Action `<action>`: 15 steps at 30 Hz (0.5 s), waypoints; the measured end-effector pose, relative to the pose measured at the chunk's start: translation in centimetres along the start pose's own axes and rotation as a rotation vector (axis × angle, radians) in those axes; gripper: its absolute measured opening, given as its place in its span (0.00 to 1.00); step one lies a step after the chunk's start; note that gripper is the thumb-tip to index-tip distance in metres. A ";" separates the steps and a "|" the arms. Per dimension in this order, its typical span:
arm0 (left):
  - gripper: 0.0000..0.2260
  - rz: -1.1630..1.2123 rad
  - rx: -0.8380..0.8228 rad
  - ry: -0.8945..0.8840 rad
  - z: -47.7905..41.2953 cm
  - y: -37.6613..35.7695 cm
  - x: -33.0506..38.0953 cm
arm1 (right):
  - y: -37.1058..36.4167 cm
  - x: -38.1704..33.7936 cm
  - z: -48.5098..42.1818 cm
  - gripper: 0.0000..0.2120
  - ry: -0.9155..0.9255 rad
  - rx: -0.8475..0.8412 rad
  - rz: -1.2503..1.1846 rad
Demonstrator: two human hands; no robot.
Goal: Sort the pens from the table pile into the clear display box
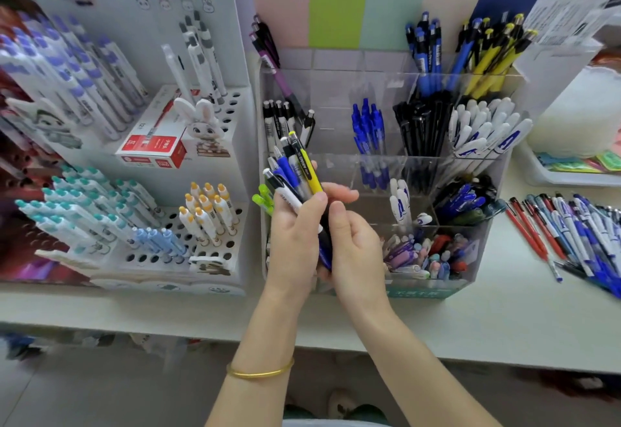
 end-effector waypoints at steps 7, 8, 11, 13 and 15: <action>0.08 0.095 0.067 0.011 -0.6 1.0 0.4 | 2.0 -3.4 -1.7 0.16 0.323 0.026 0.513; 0.07 0.074 0.075 0.032 -0.6 1.2 0.4 | 2.0 -5.1 -2.0 0.13 0.435 0.061 0.480; 0.05 -0.070 0.027 0.044 -0.6 1.5 -0.1 | 0.3 -8.5 -3.3 0.09 0.511 -0.086 0.287; 0.03 -0.207 -0.047 0.033 -0.4 1.8 -0.3 | -1.5 -9.7 -3.8 0.14 0.515 -0.276 0.379; 0.04 -0.262 -0.145 0.077 -0.2 2.2 -0.5 | -2.7 -10.1 -4.0 0.18 0.553 -0.428 0.587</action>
Point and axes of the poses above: each hand's wrist, its own z-axis away from the middle knuckle, its own y-axis out of the back of the hand, x = y × z, the point moved 6 cm from there along -z, towards the middle knuckle, and after that the axes turned 6 degrees about x, right-handed, at the moved point
